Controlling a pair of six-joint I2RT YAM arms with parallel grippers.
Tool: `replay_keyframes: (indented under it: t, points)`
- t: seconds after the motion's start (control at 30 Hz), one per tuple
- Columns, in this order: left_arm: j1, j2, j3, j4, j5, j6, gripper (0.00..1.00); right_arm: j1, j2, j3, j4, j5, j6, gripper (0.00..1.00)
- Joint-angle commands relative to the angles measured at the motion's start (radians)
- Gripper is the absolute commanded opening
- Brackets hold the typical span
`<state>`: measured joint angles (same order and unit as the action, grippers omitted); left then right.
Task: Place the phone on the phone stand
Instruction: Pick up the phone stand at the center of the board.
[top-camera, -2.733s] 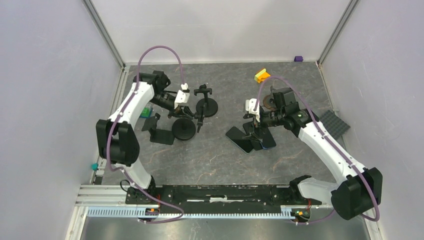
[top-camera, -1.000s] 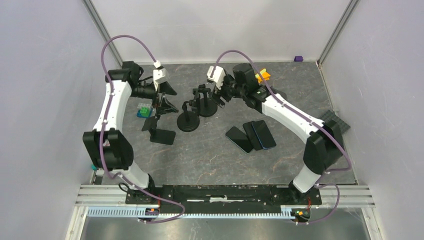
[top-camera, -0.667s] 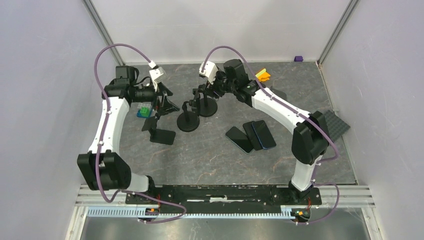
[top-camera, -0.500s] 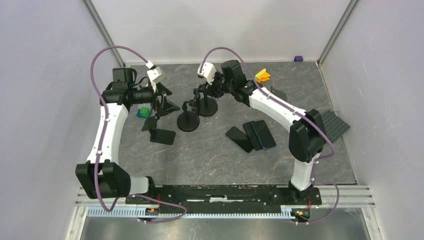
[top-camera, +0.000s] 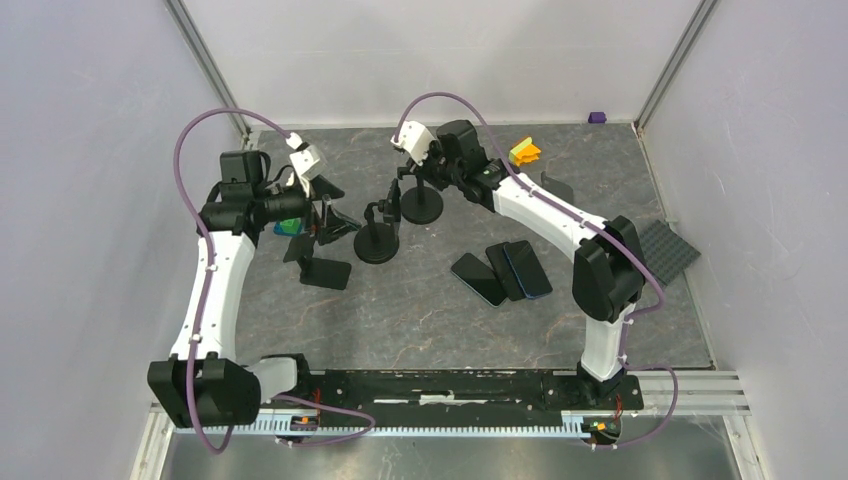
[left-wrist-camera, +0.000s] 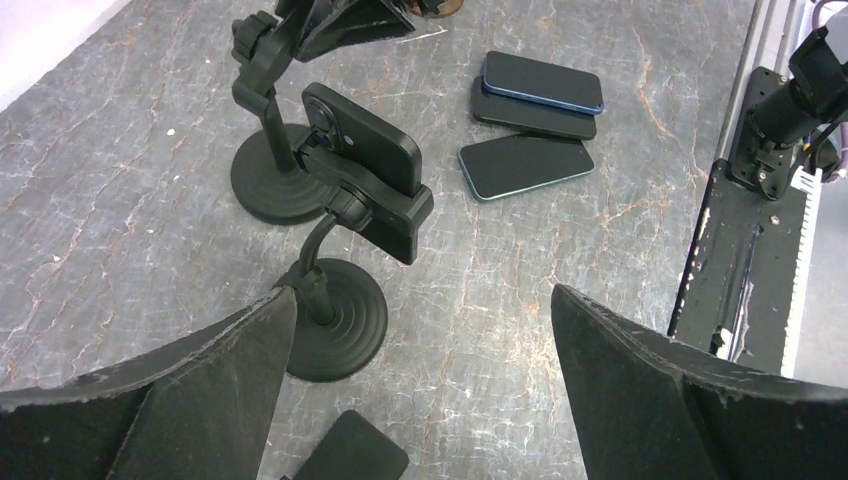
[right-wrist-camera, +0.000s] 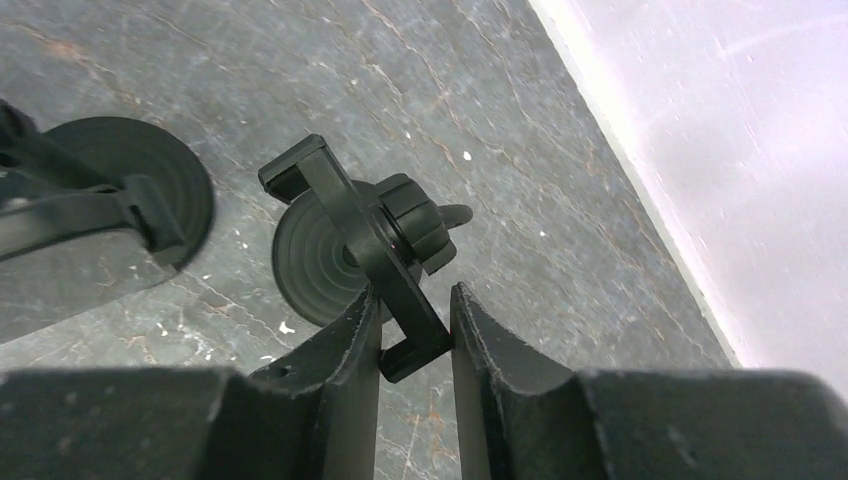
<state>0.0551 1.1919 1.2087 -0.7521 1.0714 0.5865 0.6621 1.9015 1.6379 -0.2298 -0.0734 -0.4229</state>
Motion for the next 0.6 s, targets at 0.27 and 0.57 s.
replay_keyframes:
  t: [0.27, 0.57]
  points:
    - [-0.067, -0.111, -0.049, 0.260, -0.087, -0.233, 1.00, -0.063, -0.180, -0.095, -0.047, -0.051, -0.068, 0.05]
    - [-0.283, -0.139, -0.044, 0.192, -0.225, -0.199, 1.00, -0.088, -0.402, -0.296, -0.126, -0.383, -0.175, 0.01]
